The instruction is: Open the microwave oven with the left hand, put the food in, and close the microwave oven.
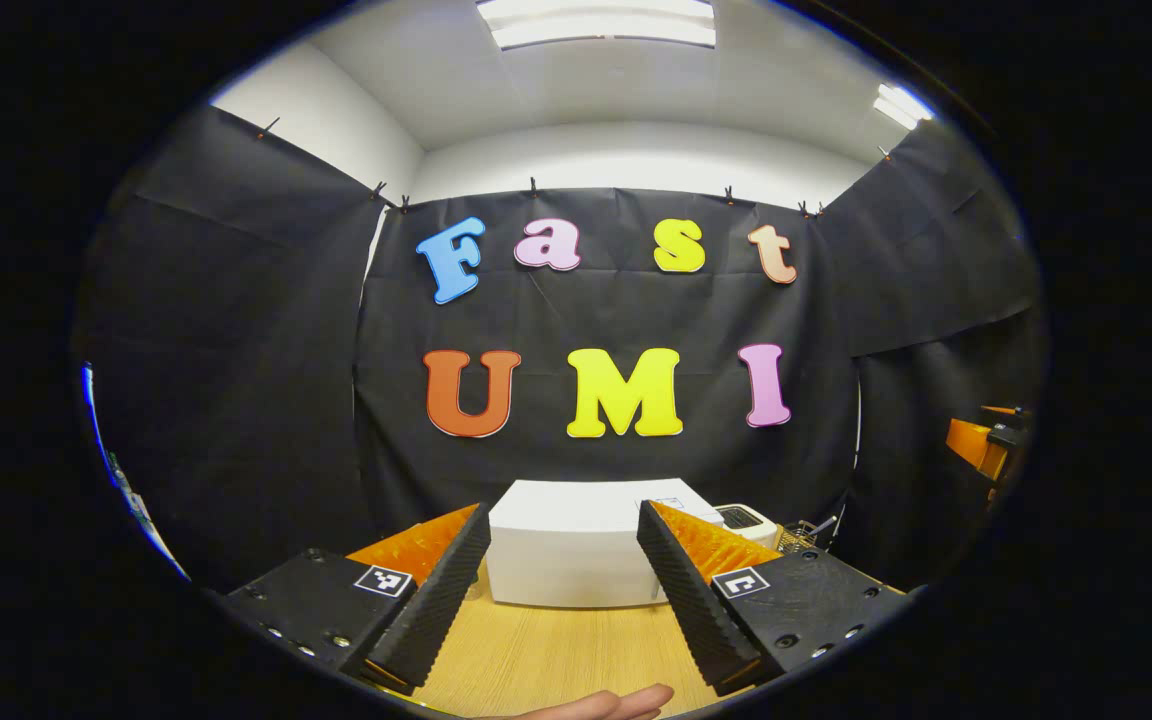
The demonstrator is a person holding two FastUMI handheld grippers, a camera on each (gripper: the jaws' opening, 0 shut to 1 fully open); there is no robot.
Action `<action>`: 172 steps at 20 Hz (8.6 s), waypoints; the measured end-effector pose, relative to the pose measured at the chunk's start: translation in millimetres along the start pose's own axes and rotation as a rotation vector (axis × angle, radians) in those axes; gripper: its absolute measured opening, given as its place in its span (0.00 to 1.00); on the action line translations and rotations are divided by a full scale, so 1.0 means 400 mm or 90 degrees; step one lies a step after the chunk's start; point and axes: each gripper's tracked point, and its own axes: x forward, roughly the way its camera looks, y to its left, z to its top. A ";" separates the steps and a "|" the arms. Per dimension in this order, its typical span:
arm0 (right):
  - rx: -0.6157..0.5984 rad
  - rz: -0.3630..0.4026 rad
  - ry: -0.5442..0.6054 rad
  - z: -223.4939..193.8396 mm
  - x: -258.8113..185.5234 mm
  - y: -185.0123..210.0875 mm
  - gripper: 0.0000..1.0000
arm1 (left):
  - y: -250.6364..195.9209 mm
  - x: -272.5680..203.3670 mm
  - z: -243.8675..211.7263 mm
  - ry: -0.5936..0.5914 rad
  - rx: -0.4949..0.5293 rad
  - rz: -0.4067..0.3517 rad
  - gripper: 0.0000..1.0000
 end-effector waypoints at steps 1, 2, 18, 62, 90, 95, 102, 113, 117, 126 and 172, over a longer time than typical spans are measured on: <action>0.001 0.000 -0.001 0.000 0.001 -0.001 1.00 | 0.000 0.001 -0.006 0.006 -0.004 -0.003 0.93; 0.003 0.001 -0.001 -0.004 0.001 -0.002 1.00 | -0.001 0.006 -0.013 0.009 -0.008 -0.004 0.93; -0.003 0.003 0.023 -0.102 0.063 -0.040 1.00 | -0.178 0.271 -0.304 0.073 0.020 -0.067 0.93; -0.002 0.049 0.013 -0.193 0.015 -0.123 0.93 | -0.348 0.488 -0.716 0.173 -0.037 -0.093 0.07; -0.025 0.149 0.079 -0.314 -0.049 0.166 1.00 | 0.317 -0.085 -0.708 0.174 0.010 0.070 0.72; -0.021 0.156 0.137 -0.387 -0.015 0.171 1.00 | 0.350 -0.164 -0.645 0.149 -0.019 0.084 0.89; -0.024 0.150 0.219 -0.483 0.090 0.158 1.00 | 0.340 -0.173 -0.536 0.121 -0.010 0.094 0.89; -0.017 0.210 0.389 -0.657 0.339 0.186 1.00 | 0.219 -0.021 -0.300 0.062 -0.018 0.062 0.92; 0.056 0.275 0.484 -0.722 0.389 0.219 0.91 | 0.189 0.033 -0.266 0.056 -0.003 0.053 0.92; 0.240 0.401 0.690 -0.892 0.418 0.329 0.78 | 0.138 0.052 -0.266 0.061 0.010 0.049 0.92; 0.033 0.333 0.273 -0.647 0.377 0.987 0.08 | 0.356 -0.057 -0.272 -0.005 -0.043 0.044 0.92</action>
